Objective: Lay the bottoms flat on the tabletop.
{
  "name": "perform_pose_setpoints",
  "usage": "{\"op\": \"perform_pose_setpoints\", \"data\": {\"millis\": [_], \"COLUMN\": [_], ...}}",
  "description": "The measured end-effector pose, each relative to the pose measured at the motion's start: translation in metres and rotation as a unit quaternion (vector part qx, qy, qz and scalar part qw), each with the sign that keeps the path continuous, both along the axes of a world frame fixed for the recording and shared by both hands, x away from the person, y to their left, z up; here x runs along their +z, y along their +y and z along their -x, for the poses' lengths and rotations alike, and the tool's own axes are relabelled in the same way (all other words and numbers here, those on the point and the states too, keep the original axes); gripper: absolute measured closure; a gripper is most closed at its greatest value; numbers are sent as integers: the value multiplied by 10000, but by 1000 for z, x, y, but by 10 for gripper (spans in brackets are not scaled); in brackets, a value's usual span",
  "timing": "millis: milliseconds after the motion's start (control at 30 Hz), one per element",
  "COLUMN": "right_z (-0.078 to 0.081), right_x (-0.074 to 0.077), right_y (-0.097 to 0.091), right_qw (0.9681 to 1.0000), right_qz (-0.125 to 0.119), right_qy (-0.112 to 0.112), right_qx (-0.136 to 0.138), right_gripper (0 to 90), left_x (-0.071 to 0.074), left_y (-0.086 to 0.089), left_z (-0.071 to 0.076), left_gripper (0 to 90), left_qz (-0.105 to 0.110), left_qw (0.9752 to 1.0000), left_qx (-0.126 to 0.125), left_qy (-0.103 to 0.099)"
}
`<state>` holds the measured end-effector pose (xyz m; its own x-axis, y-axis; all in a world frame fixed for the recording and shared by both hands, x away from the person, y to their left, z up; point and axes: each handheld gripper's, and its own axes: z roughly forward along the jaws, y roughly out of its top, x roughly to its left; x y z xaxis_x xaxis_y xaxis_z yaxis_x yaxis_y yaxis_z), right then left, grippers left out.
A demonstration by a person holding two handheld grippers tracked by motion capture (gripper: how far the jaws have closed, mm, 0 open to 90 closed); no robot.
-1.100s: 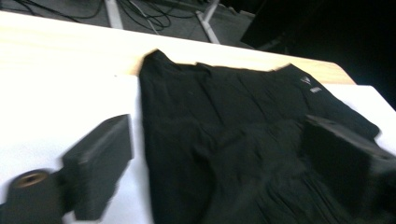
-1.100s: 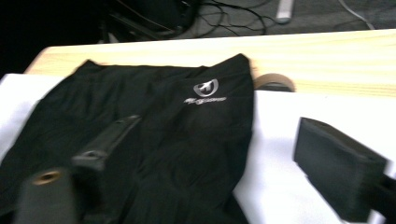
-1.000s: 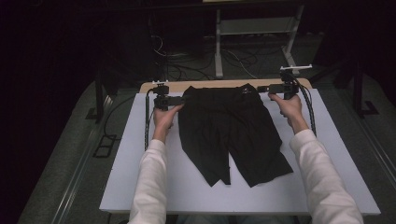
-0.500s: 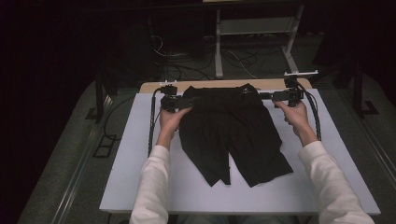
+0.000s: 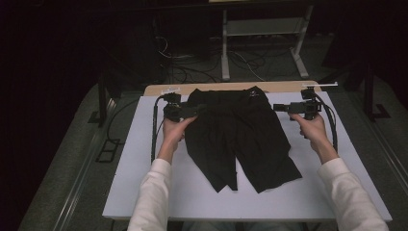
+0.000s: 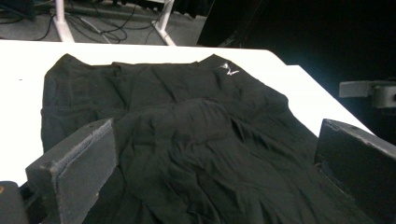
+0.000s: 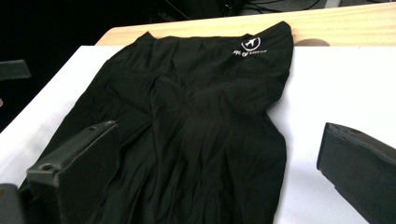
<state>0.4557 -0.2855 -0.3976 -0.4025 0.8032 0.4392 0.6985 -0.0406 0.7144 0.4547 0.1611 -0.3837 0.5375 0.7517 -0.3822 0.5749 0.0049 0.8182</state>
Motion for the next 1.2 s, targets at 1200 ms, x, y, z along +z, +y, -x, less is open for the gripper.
{"op": "perform_pose_setpoints", "data": {"millis": [1200], "right_z": [117], "right_x": [-17], "right_y": [-7], "right_qw": [9984], "right_qz": [32], "right_qy": [3], "right_qx": [567], "right_gripper": [0], "left_x": [-18], "left_y": [-79], "left_z": [85], "left_gripper": [1], "left_qz": [-157], "left_qw": [9860], "left_qx": [-1648], "left_qy": [-213]}}
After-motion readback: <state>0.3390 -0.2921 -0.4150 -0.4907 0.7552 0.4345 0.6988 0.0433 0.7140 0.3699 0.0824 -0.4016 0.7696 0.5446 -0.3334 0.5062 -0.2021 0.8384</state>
